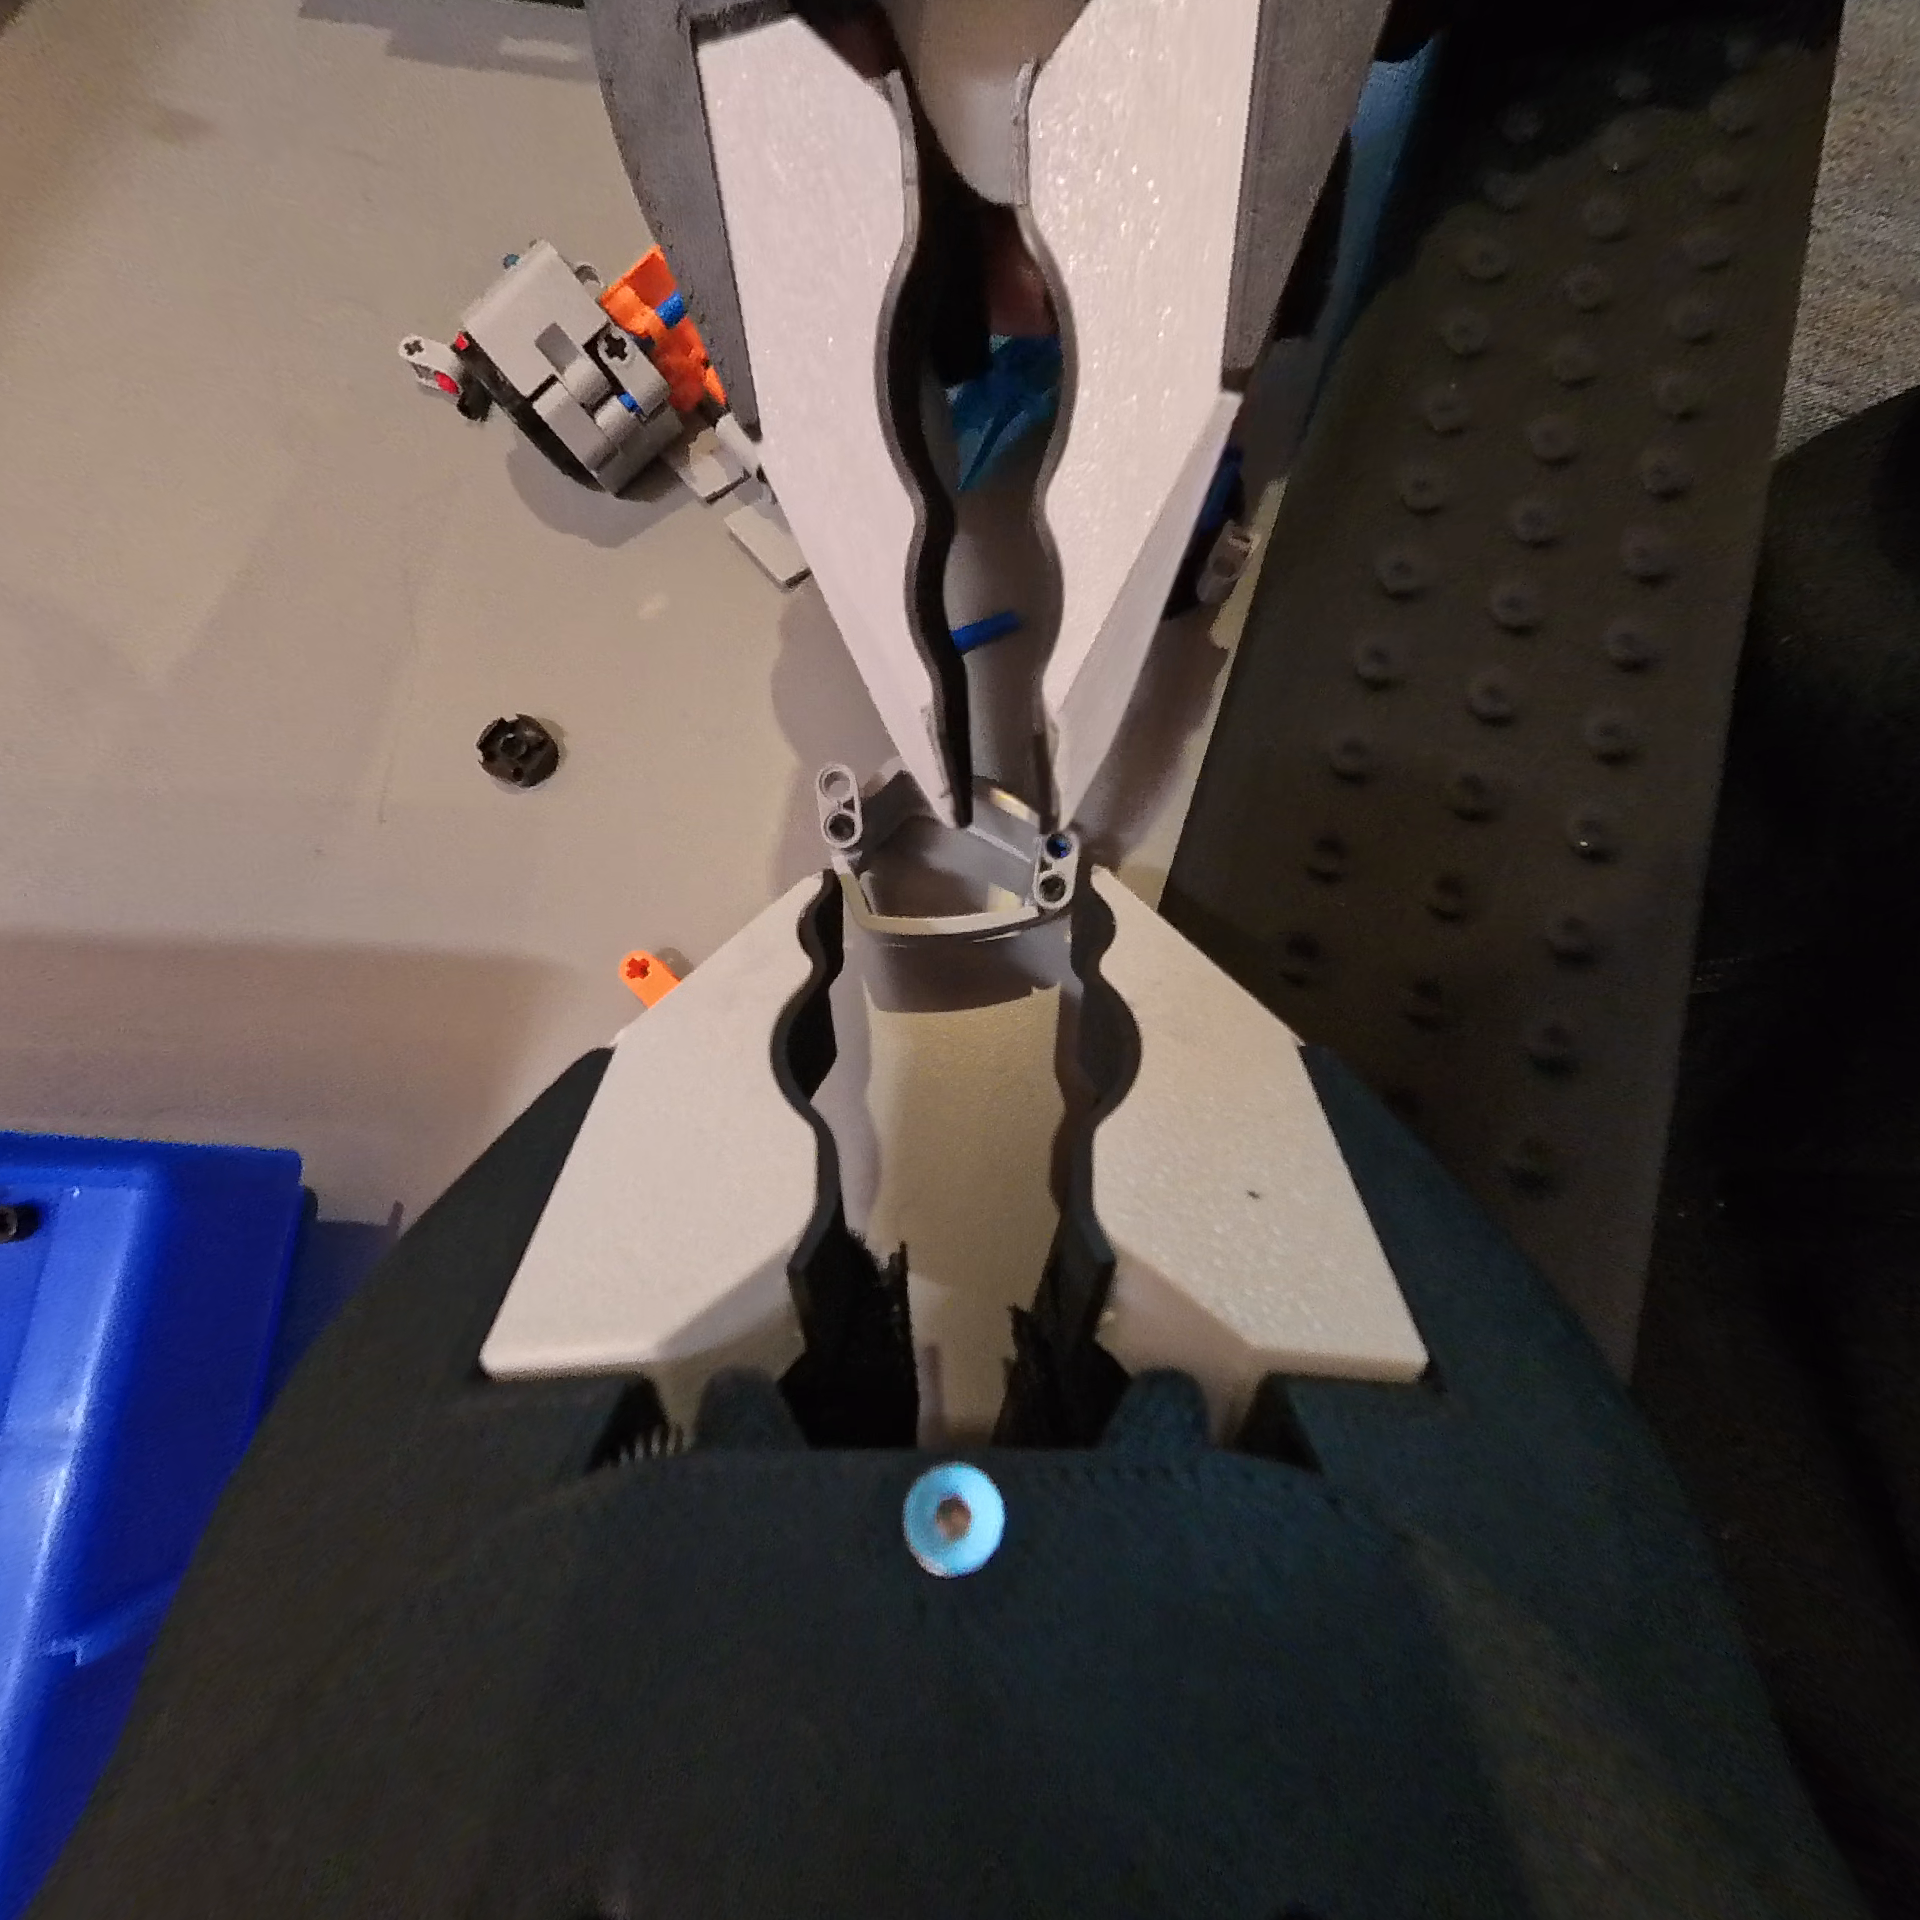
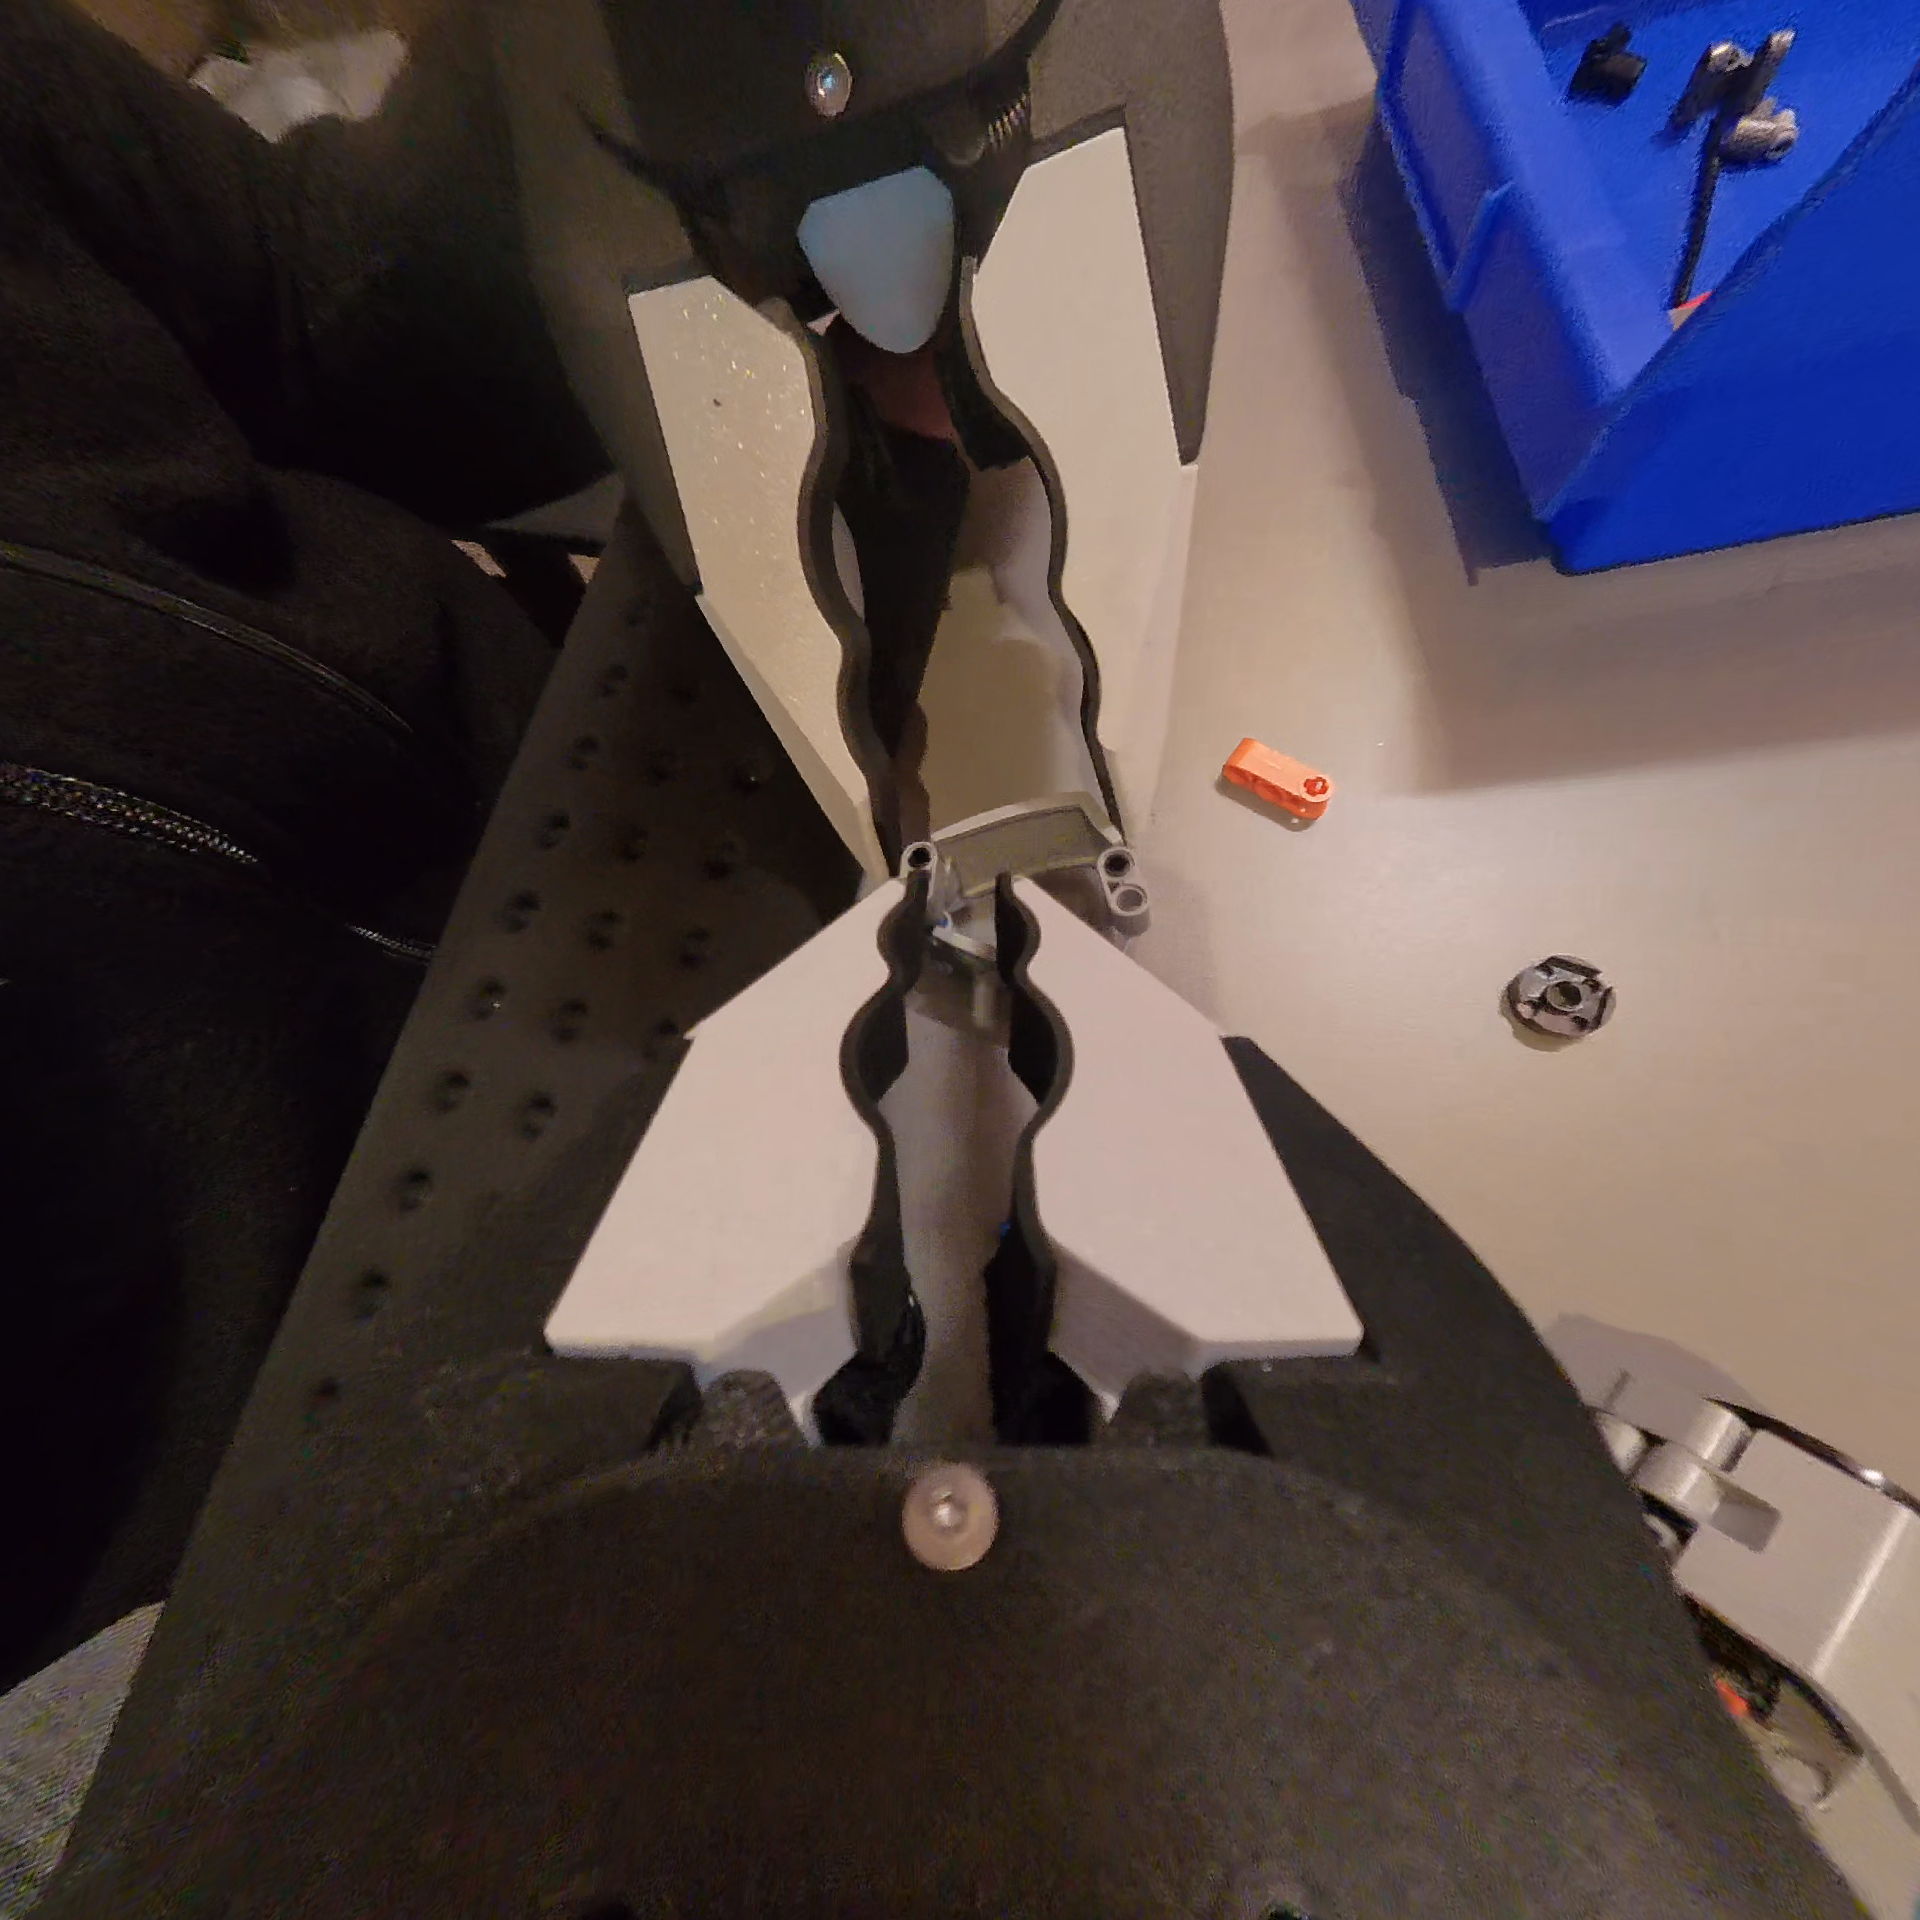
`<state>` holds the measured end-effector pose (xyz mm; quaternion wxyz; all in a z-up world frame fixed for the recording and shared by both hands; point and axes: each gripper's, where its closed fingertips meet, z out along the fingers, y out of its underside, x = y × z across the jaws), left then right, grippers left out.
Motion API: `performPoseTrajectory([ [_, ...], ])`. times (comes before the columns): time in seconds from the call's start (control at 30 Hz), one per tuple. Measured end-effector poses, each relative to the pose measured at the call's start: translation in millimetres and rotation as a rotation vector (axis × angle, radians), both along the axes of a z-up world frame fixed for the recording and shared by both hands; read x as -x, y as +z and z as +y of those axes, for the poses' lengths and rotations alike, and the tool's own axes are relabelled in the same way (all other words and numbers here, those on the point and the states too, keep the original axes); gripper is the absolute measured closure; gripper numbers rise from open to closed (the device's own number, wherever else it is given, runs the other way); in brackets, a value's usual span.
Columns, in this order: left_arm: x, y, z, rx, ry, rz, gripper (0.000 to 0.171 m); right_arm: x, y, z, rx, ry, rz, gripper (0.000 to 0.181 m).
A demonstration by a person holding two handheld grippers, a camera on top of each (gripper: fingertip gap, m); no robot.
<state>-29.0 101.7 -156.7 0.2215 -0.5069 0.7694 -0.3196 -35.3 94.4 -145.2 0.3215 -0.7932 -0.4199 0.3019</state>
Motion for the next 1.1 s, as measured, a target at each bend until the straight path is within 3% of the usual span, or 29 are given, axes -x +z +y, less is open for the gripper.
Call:
performPoseTrajectory([
  [0.27,-1.4,0.2,-0.8,-0.008,0.002,0.015,0.129,-2.5,-4.0,-4.7,0.034,0.013,0.003,0.176],
  [0.63,-5.6,-0.1,-3.4,-0.030,0.002,0.033,0.130,-3.1,-3.3,-6.5,0.066,0.012,0.034,0.168],
  [0.77,-6.6,0.0,-2.7,-0.044,0.005,0.038,0.130,-2.2,-3.6,-10.8,0.072,0.033,0.037,0.178],
  [1.1,-11.1,0.1,-5.3,-0.064,-0.007,0.053,0.130,-6.0,-3.7,-14.1,0.037,0.079,0.018,0.178],
])
